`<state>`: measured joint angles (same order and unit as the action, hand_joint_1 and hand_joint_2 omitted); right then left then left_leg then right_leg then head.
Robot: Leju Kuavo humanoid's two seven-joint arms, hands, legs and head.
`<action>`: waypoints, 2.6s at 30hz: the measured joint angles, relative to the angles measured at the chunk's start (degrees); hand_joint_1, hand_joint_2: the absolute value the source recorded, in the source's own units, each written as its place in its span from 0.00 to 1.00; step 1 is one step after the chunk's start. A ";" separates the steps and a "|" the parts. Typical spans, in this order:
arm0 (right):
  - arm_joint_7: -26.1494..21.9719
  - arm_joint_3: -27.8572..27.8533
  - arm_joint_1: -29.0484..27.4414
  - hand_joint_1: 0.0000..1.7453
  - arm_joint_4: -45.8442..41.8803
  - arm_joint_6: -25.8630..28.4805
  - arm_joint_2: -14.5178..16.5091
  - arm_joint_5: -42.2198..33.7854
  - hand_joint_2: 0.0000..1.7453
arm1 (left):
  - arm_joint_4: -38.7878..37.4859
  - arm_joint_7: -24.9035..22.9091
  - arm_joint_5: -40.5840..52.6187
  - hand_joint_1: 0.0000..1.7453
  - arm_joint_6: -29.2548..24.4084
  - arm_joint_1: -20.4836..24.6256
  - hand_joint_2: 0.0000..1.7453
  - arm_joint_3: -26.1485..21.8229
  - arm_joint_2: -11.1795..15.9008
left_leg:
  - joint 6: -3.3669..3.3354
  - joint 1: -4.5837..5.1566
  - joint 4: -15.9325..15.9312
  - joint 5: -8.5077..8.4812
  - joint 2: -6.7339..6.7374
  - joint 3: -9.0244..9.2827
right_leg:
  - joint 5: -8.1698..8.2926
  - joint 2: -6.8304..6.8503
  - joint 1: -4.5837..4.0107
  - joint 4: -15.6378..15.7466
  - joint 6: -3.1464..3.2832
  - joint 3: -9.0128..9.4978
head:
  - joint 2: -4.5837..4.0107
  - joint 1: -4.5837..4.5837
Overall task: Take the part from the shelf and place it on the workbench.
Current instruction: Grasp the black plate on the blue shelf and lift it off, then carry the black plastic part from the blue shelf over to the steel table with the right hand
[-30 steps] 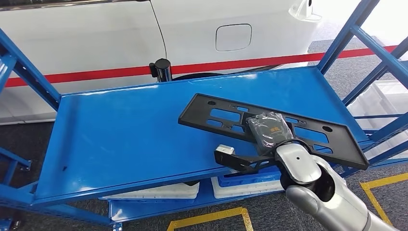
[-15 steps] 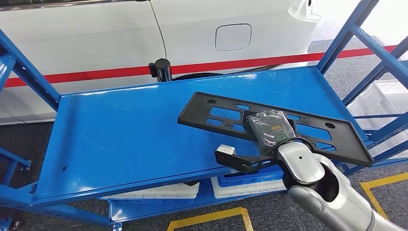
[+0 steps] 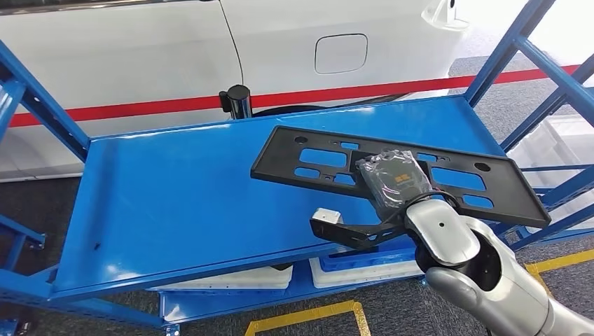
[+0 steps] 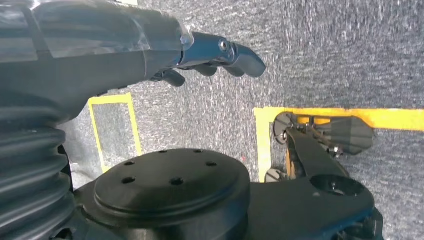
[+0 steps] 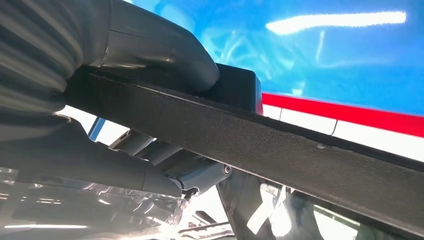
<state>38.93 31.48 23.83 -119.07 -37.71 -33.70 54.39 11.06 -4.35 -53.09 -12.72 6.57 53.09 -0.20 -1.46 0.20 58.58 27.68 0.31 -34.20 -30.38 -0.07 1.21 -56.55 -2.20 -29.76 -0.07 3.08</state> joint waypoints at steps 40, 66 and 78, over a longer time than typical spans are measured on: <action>0.00 0.54 -0.37 1.00 -0.72 0.18 -1.04 -0.79 1.00 | 0.00 0.11 -0.02 0.00 -0.05 0.04 1.00 0.02 -0.81 | -0.26 0.07 -1.37 -1.54 -0.40 -0.01 | -1.80 0.24 -0.55 -9.35 0.64 -2.83 | 0.00 0.94; 0.07 -11.83 -14.89 1.00 -9.33 -4.30 -4.44 1.35 1.00 | -0.02 0.68 3.25 0.00 0.10 0.10 1.00 1.39 -0.84 | -0.70 -0.13 -1.32 0.68 -1.37 2.47 | -5.89 0.49 -0.70 -13.72 -0.05 -8.74 | 0.00 0.37; 0.06 -16.33 -16.10 1.00 -11.95 -4.38 -5.80 1.30 1.00 | -0.03 1.12 3.13 0.00 0.10 0.11 1.00 1.40 -1.20 | 1.41 0.34 0.98 -1.79 -0.49 -3.69 | -0.23 0.50 -1.38 2.52 3.25 3.75 | 0.00 1.16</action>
<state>38.99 15.15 7.73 -131.02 -42.09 -39.50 55.69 11.03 -3.23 -49.97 -12.61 6.69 54.49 -1.40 -0.06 0.53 59.56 25.89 -0.19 -37.89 -30.61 0.42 -0.17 -54.03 1.05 -26.01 -0.07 4.25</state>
